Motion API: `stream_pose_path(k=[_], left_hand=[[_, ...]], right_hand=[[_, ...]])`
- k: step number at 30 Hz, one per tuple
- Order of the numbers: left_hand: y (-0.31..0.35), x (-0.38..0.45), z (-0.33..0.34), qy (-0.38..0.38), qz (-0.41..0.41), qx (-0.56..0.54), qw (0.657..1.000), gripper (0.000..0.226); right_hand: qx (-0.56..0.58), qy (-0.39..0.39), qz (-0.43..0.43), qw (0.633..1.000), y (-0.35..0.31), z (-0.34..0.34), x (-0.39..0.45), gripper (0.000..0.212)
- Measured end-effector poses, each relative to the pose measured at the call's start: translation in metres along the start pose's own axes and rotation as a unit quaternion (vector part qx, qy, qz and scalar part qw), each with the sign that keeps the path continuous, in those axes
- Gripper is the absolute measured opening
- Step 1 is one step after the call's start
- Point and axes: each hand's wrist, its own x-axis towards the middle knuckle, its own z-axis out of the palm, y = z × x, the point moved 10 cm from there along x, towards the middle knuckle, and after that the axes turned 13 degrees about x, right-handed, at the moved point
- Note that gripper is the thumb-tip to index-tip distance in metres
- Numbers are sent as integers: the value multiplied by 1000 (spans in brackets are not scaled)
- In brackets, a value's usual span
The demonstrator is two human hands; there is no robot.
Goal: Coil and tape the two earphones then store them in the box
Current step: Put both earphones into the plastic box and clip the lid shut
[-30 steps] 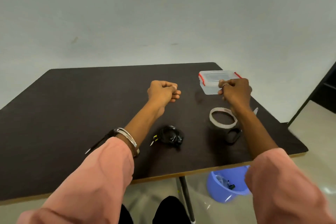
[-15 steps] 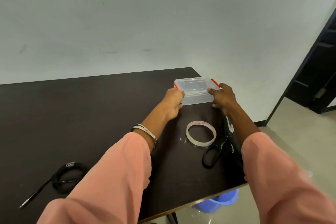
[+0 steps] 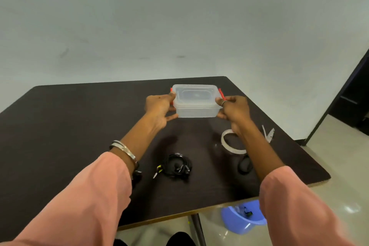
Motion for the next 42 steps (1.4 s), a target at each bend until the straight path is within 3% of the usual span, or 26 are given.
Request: stream_pose_path(k=[8,15,21,25,31,33,36,38,42], left_hand=[[-38,-23,-113,50,-56,-21,997,19],[-54,-31,-169,97,-54,-1,994,13],[-61,-30,-181,113,-49,8,992,14],[-62,-32,-185,137,-44,27,989,3],[-61,-30,-197,158,-51,81,983,9],[-58,-35,-205,190,-47,113,974,10],[-39,-45,-211,240,1,204,949,30],[-29,-44,-204,222,25,237,946,34],[-24,-43,-185,169,26,251,953,25]], right_hand=[[18,-67,11,998,12,77,-70,23],[25,-101,31,994,25,112,-104,17],[27,-99,39,994,34,117,-107,9],[23,-101,43,994,32,119,-106,17],[-41,-89,87,991,49,115,-100,15],[-100,-76,39,991,40,111,-98,25],[-175,-68,-70,980,10,112,-103,38],[-186,-107,-91,972,0,124,-111,40],[-182,-151,-42,971,7,140,-116,38]])
